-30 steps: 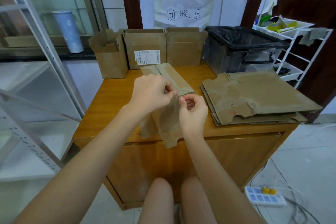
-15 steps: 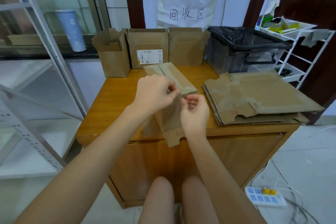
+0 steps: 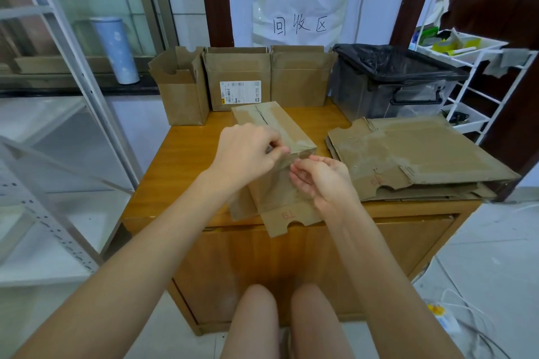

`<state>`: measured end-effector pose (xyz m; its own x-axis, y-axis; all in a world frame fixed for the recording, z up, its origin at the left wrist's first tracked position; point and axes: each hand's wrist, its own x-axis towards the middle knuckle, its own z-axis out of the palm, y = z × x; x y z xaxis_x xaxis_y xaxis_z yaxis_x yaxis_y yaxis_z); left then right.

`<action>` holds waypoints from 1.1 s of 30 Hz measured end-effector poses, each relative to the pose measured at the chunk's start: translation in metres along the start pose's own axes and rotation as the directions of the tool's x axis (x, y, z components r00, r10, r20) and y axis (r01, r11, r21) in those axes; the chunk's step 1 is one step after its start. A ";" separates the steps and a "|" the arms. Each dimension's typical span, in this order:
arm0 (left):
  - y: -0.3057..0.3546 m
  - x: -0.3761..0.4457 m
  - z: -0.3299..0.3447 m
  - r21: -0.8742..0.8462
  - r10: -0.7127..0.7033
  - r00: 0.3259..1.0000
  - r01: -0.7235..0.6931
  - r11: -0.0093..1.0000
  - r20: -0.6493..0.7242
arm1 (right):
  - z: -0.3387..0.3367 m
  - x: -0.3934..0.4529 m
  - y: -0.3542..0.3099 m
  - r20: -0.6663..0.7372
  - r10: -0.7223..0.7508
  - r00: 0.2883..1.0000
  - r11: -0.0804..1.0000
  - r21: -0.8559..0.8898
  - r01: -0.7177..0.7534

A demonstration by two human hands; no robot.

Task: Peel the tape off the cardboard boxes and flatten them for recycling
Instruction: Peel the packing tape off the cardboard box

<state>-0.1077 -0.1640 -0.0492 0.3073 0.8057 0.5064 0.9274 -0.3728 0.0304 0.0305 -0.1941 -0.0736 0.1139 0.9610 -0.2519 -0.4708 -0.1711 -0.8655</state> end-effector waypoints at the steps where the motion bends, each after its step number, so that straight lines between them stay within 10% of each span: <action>1: -0.001 -0.001 0.000 -0.001 0.020 1.000 -0.020 1.000 -0.006 | 0.000 0.000 -0.002 0.010 0.011 1.000 1.000 0.011 -0.011; 13: -0.006 -0.004 -0.006 0.078 0.168 0.979 -0.177 0.981 0.112 | -0.002 -0.004 -0.027 0.034 -0.213 0.976 0.969 -0.123 0.216; 16: -0.010 -0.001 -0.003 0.017 0.104 0.993 -0.106 0.994 0.059 | -0.012 0.001 -0.012 0.003 -0.562 0.827 0.689 -0.552 0.470; 19: -0.011 0.001 -0.004 -0.009 0.079 0.994 -0.079 0.997 0.077 | -0.028 0.010 0.002 0.111 -0.600 0.793 0.484 -0.738 0.470; 33: -0.034 0.005 -0.018 -0.149 0.035 0.976 -0.003 0.989 0.213 | -0.027 0.027 0.019 0.412 -0.662 0.626 0.089 -0.787 0.611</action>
<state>-0.1417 -0.1561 -0.0322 0.3779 0.8718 0.3118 0.8845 -0.4394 0.1566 0.0480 -0.1773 -0.1084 0.0231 0.8043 0.5938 0.7160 0.4012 -0.5713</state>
